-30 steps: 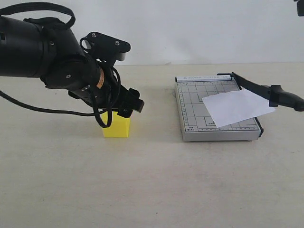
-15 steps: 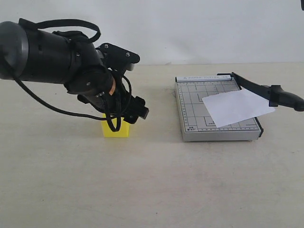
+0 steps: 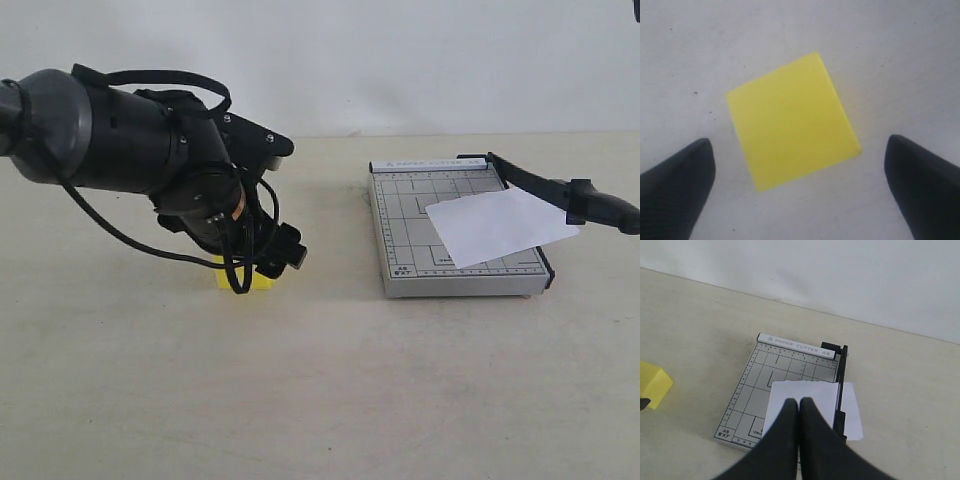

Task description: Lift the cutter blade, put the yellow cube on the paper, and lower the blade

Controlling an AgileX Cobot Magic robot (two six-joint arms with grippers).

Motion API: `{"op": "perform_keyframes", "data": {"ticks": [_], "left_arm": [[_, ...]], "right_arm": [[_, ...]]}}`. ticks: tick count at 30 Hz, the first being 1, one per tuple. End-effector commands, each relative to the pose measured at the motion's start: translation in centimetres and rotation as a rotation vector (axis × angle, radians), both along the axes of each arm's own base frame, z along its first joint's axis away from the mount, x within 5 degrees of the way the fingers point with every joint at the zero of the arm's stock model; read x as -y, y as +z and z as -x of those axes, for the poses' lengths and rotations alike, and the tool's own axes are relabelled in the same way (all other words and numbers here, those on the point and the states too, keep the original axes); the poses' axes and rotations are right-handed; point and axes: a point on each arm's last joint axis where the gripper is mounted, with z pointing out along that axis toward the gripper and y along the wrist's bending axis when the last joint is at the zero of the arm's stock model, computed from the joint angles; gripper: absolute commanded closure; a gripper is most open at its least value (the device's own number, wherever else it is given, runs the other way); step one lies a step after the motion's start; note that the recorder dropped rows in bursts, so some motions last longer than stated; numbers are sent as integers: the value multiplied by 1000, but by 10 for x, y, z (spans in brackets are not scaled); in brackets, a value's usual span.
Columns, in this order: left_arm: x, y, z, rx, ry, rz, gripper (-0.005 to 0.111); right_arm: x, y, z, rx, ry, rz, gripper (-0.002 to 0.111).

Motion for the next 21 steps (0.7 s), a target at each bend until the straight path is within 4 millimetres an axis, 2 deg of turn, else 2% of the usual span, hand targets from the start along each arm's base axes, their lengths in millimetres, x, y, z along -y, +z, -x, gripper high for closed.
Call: {"op": "perform_keyframes", "data": {"ticks": [1,12,15,18,21], "left_arm": [[1,-5,-2,-5,11,7,19],[6,-23,-5,-16,4,35,19],[6,-24,-5,-20,18,41,23],[5,-25,-5,-22,25,40,48],[5,-23,-5,-21,28,44,82]], "right_arm": [[0,2,2,9,6,4,109],[0,2,2,10,7,5,109],[0,2,2,10,7,5,109],[0,2,2,10,7,5,109],[0,2,2,10,7,5,109]]}}
